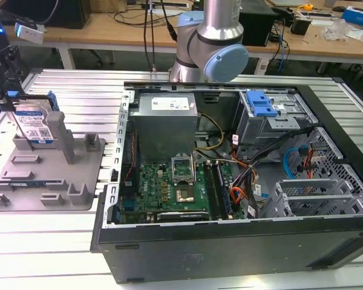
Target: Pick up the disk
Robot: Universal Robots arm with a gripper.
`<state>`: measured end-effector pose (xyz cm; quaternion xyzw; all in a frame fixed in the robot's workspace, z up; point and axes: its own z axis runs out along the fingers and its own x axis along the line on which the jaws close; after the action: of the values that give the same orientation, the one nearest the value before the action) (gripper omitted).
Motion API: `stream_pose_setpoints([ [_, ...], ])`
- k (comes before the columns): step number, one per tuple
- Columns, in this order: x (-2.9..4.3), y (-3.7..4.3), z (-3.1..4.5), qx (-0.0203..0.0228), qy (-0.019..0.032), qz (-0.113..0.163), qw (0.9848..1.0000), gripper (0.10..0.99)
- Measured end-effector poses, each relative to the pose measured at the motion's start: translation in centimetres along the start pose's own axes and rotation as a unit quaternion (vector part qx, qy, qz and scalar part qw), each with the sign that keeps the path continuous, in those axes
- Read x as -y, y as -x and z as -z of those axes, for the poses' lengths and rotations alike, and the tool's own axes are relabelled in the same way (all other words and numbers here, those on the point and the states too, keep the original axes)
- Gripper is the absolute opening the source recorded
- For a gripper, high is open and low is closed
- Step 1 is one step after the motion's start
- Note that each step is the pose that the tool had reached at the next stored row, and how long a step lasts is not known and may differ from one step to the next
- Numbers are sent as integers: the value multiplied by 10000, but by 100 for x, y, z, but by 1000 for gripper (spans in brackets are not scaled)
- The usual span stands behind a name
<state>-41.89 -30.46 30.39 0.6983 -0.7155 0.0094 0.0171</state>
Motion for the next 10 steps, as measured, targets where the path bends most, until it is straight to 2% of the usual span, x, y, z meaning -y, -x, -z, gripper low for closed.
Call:
stream_pose_setpoints([
  [4,0,1,-29,-1,1,1,10000,541],
  [5,0,1,-32,-1,0,1,10000,471],
  [10,0,0,-44,0,-1,0,10000,471],
])
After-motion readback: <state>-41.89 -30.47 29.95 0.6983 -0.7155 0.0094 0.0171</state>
